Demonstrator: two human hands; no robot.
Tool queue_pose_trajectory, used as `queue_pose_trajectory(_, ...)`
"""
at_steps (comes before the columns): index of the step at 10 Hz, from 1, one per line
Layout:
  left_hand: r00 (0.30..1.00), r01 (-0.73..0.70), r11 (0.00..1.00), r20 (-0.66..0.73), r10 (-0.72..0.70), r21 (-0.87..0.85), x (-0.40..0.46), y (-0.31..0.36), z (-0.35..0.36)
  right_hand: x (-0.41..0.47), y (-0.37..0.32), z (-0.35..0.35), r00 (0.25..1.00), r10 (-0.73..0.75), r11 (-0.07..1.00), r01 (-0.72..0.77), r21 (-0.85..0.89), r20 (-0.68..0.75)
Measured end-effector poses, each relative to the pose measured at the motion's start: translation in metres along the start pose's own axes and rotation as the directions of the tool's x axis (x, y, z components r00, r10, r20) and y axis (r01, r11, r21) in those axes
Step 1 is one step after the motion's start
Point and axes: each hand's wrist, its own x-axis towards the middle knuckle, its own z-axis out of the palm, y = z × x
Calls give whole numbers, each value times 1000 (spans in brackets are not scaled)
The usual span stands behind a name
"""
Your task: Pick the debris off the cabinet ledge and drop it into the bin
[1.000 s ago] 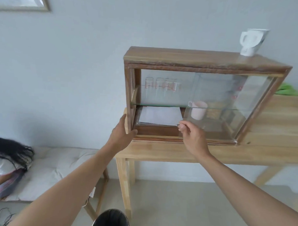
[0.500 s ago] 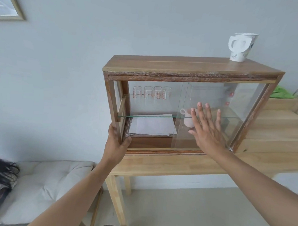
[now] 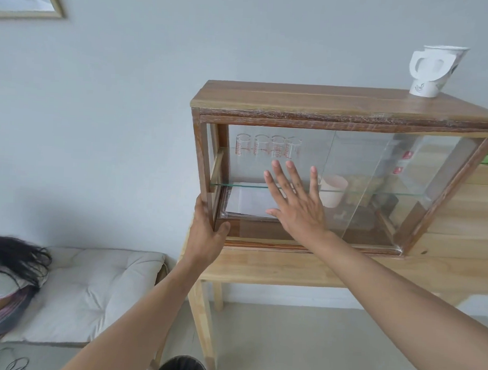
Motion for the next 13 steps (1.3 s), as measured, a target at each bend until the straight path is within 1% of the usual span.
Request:
queue_pose_trajectory(3, 999, -4, 1000, -38, 4, -7, -8, 16, 0, 30, -46, 4, 1000, 8, 1000, -8, 18, 7)
queue_pose_trajectory(4, 999, 4, 1000, -50, -5, -16, -9, 20, 0, 39, -58, 7, 1000, -11, 999, 11, 40, 1)
queue_pose_trajectory(5, 999, 16, 1000, -40, -16, 0, -10, 23, -2, 45, -68, 7, 1000, -13, 998, 13, 67, 0)
queue_pose_trajectory(6, 1000, 29, 998, -9, -28, 59, -10, 26, -7, 48, -72, 4, 1000, -5, 996, 4, 92, 5)
queue_pose_trajectory(7, 998, 52, 993, 25, -55, 102, -11, 34, -13, 51, -75, -6, 999, -29, 992, 25, 123, 28)
queue_pose_trajectory(8, 992, 61, 979, 94, -80, 194, -15, 46, -29, 51, -75, -23, 996, -56, 992, 48, 121, 68)
queue_pose_trajectory(9, 990, 14, 922, 124, -67, 386, -21, 61, -44, 41, -67, -46, 987, -97, 989, 81, 126, 125)
queue_pose_trajectory(10, 990, -64, 790, 136, -25, 610, -33, 84, -53, 17, -58, -67, 962, -61, 987, 18, 162, 265)
queue_pose_trajectory(11, 972, -183, 652, 233, 10, 735, -46, 105, -55, -16, -42, -88, 881, 23, 957, -156, 244, 472)
queue_pose_trajectory(12, 952, -242, 609, 308, -4, 755, -52, 116, -54, -40, -40, -113, 769, 148, 854, -416, 313, 621)
queue_pose_trajectory(13, 935, -256, 573, 351, -59, 779, -56, 121, -50, -58, -28, -143, 646, 413, 520, -746, 416, 643)
